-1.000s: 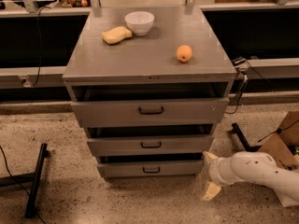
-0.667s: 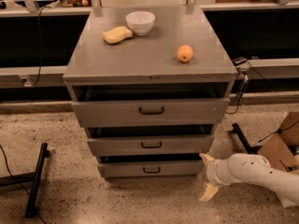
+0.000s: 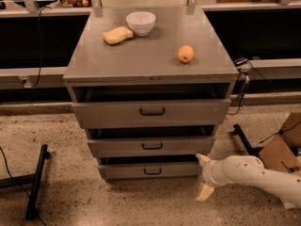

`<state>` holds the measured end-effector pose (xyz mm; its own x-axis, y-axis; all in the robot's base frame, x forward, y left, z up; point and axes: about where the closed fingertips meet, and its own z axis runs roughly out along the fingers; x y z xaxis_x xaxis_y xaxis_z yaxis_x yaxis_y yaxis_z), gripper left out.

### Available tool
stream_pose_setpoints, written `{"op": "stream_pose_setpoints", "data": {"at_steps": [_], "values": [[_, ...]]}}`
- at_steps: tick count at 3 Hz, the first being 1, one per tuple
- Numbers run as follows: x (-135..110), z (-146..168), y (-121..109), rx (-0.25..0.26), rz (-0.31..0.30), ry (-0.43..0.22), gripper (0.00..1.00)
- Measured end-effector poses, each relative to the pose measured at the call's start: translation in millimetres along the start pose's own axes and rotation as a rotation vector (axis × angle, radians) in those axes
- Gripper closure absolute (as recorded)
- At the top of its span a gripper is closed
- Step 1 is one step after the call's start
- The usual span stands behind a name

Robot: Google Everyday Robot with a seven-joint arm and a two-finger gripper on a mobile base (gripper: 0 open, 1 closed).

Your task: Open bottom drawer

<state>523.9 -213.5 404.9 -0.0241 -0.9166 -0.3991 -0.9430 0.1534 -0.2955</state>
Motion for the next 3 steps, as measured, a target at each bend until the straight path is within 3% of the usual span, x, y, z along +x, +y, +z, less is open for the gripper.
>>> {"op": "stream_pose_setpoints", "data": {"at_steps": [1,3], "values": [[-7.8,26.5,2.3,0.012,-0.014,-0.016,0.0],[5.8,79.0,5.9,0.043,-0.011,-0.125,0.0]]}}
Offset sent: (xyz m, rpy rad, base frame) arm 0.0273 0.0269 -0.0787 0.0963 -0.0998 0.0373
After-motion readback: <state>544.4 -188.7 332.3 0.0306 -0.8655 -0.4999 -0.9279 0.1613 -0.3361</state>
